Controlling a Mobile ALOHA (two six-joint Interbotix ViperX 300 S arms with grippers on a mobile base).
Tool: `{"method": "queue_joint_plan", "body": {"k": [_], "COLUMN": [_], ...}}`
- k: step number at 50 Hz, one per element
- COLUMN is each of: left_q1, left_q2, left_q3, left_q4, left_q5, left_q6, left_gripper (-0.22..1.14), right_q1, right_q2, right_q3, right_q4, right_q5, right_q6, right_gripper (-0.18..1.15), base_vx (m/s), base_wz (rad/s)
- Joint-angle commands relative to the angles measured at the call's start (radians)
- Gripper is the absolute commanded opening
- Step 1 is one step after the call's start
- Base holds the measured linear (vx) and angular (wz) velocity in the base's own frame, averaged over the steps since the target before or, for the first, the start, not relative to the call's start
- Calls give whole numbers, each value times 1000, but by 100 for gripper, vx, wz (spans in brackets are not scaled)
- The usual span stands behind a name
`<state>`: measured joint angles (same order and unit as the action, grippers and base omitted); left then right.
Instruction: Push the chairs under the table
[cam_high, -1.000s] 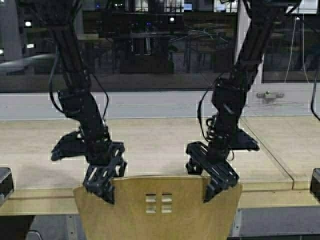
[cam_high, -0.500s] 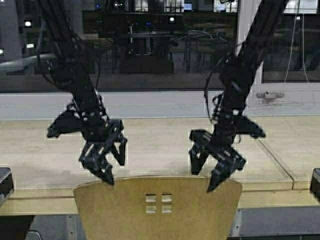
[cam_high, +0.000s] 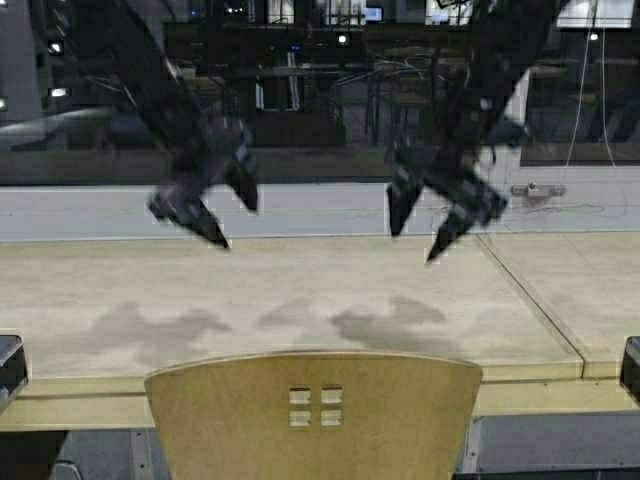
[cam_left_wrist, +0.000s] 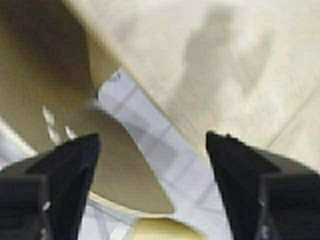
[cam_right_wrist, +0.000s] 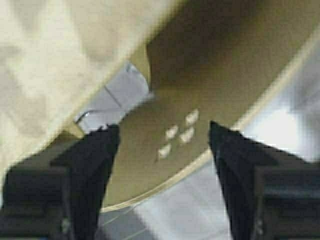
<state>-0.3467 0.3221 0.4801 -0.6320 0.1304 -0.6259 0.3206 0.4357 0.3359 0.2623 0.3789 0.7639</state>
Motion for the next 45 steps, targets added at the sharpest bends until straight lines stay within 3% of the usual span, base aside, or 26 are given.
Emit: {"method": "queue_joint_plan", "body": {"k": [1,11,22,31,45], "left_q1": [51,67,67,66,52], "left_q2": [-160,-296,-334,-333,-334], "left_q3": [-8,0,101,179,250], "left_q4": [126,244,273,291,299], "left_q5": [60,103,-35,-183,-178], "left_q6": [186,525,782,847,850], "left_gripper": [96,95,95,95,95], "right_q1": [-3,-5,-3,-3,0], "right_q2": [-129,-255,-364,-376,-393], "right_q3": [-21,-34,60,106,135], "right_q4": [-130,-391,-698,-821,-845], "right_q5": [0,-41,-206,-321,-347], "right_q6": [-3,-3,2,0,5], "right_gripper": [91,91,90,90,90], "base_vx": [-1,-4,-10,-15,-13], "base_wz": [-1,1,2,5,21]}}
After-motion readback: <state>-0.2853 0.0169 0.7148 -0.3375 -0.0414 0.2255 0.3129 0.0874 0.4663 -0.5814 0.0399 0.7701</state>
